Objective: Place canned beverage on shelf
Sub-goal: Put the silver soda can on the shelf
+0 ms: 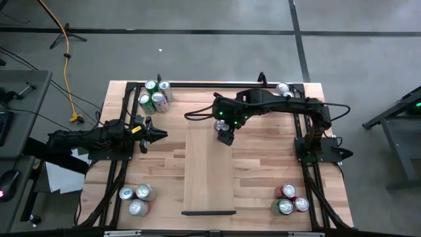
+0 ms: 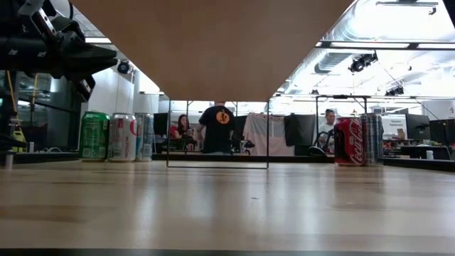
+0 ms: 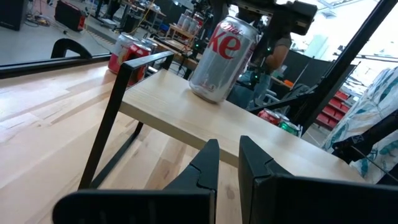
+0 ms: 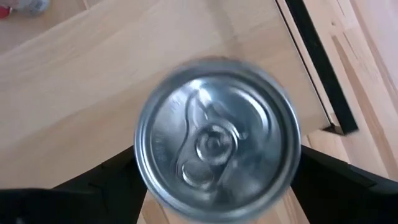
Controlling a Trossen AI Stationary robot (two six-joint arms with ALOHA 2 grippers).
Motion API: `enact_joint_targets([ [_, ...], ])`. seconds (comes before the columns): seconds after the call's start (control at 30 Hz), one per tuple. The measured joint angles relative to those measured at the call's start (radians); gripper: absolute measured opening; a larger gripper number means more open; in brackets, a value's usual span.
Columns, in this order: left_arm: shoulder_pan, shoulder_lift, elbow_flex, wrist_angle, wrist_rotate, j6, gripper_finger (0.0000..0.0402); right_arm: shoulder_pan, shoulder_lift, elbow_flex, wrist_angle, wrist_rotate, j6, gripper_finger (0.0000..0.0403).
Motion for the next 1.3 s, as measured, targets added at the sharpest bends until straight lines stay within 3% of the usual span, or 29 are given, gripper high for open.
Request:
enact_joint_targets([
  [0.73, 0.000, 0.000, 0.000, 0.000, 0.000, 0.000, 0.0001, -0.040, -0.114, 0.004, -0.101, 0.025, -0.047, 0.0334],
  [0.93, 0.000, 0.000, 0.000, 0.000, 0.000, 0.000, 0.0001, -0.032, -0.163, 0.004, -0.210, 0.107, -0.026, 0.0334],
  [1.17, 0.000, 0.000, 0.000, 0.000, 0.000, 0.000, 0.0001, 0.006, -0.216, 0.002, -0.228, 0.129, -0.002, 0.0334],
  [1.3, 0.000, 0.000, 0.000, 0.000, 0.000, 0.000, 0.0001, 0.050, -0.268, -0.099, -0.192, 0.200, 0.033, 0.0334],
])
